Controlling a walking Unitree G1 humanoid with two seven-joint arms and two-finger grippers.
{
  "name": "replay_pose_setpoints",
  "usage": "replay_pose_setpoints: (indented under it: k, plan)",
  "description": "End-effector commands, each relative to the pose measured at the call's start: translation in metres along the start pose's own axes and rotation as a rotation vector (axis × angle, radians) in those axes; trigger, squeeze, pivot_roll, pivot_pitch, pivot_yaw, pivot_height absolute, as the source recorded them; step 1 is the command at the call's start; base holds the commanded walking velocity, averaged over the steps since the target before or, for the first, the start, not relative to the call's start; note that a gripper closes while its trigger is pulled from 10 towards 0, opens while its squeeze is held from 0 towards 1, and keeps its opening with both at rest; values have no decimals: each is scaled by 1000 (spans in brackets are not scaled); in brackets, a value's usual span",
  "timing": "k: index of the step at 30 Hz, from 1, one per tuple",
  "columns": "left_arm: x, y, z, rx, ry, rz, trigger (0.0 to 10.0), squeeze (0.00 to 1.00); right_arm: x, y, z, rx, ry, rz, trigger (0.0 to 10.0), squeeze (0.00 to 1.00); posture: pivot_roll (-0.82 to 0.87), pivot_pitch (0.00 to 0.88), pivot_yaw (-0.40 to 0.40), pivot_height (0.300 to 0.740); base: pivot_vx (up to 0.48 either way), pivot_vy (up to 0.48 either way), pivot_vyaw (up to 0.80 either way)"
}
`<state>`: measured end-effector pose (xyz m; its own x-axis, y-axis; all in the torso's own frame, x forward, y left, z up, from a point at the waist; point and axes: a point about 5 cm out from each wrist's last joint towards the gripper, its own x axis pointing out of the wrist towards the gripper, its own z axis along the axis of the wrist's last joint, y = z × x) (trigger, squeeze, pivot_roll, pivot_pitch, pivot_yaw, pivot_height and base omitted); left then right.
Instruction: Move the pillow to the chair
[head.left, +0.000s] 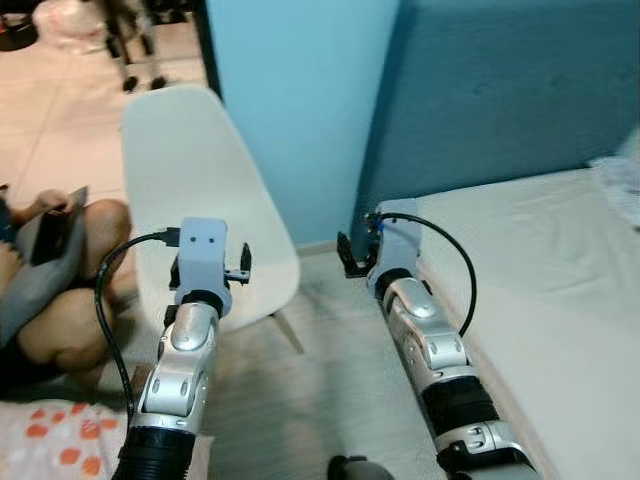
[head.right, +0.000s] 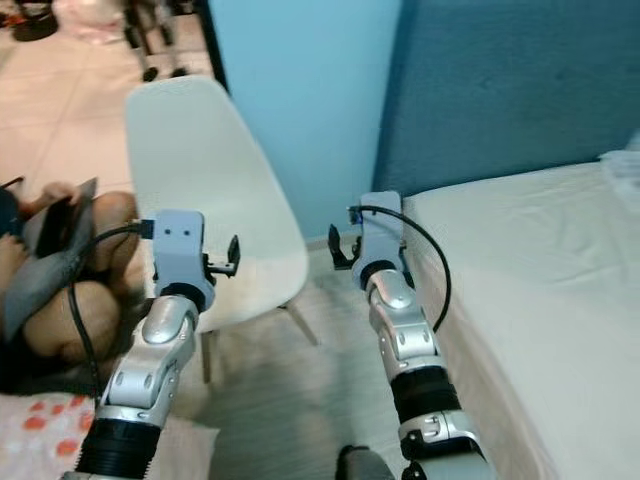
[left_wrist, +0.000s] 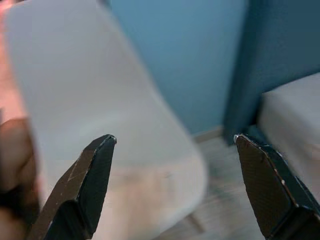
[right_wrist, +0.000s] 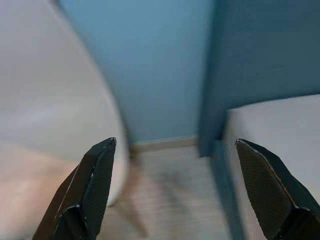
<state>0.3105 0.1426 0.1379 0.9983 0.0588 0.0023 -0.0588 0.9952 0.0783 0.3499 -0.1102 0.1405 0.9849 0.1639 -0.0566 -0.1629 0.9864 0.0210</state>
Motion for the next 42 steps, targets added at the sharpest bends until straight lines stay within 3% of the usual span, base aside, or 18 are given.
replay_pose_setpoints:
  k: [1,42]
  plan:
    - [-3,-1,-7,3,32,-5,10000,0,-2,1,-5,9,20,0,10000,0,-9,165,-9,740,0,0,-800]
    - [-4,-4,-11,-24,51,-16,10000,0,-3,1,-6,12,27,-10,10000,0,-11,160,-7,740,0,0,-800]
